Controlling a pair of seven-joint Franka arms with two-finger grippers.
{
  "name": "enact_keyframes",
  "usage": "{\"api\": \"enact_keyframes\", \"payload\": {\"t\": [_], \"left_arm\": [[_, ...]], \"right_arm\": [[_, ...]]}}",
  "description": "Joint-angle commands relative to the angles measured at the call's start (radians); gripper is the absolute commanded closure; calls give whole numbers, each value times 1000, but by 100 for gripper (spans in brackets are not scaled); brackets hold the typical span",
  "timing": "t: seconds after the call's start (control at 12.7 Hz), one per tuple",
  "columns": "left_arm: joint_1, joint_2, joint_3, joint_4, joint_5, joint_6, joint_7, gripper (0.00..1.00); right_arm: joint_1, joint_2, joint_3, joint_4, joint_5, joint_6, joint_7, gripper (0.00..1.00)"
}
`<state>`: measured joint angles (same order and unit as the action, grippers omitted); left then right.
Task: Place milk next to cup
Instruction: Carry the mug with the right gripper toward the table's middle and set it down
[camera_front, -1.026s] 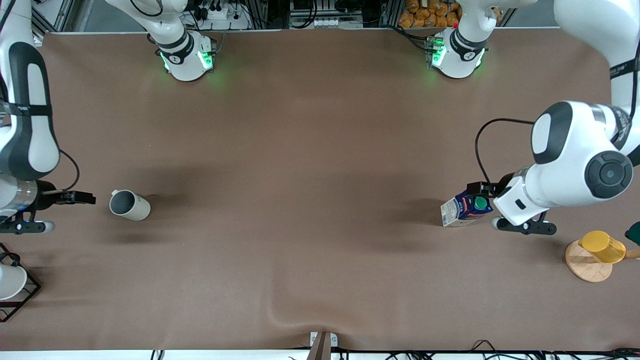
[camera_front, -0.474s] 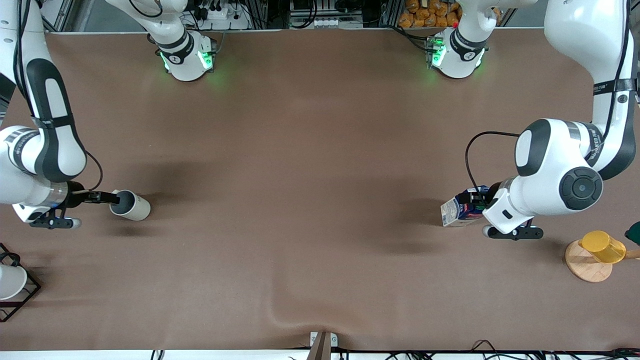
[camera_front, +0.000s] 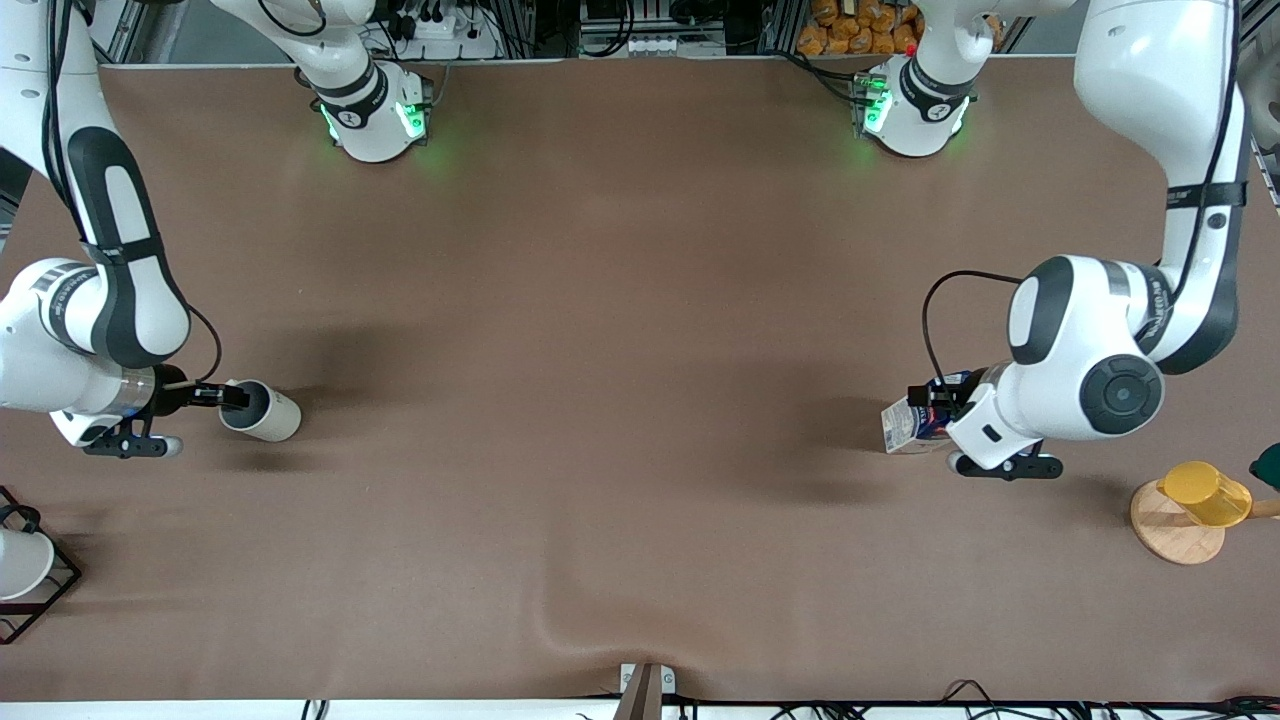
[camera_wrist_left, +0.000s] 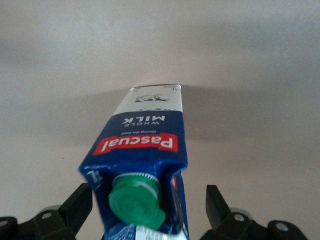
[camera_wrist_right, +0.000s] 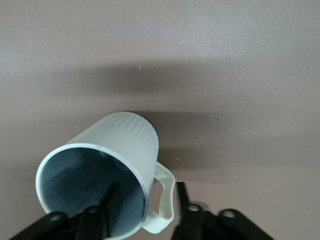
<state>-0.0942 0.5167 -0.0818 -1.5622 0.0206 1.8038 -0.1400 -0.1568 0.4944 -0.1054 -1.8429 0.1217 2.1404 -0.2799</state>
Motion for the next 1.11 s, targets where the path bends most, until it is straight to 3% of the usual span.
{"api": "enact_keyframes", "payload": {"t": [0.0, 0.08, 0.16, 0.47, 0.79, 1.03], "left_arm": [[-5, 14, -3, 4, 25, 26, -18, 23], [-1, 16, -4, 2, 25, 38, -16, 76], [1, 20, -4, 4, 25, 40, -9, 99], [4, 20, -6, 7, 25, 40, -4, 100], [7, 20, -6, 10, 22, 40, -3, 100], [8, 20, -6, 13, 22, 40, -3, 100]], "right_arm": [[11, -2, 0, 2, 18, -2, 4, 100], [13, -7, 0, 11, 18, -16, 7, 100], [25, -13, 0, 36, 18, -52, 22, 100], [89, -45, 1, 181, 18, -304, 195, 100], [273, -121, 3, 203, 18, -405, 555, 100], [432, -120, 7, 243, 53, -427, 873, 100]]}}
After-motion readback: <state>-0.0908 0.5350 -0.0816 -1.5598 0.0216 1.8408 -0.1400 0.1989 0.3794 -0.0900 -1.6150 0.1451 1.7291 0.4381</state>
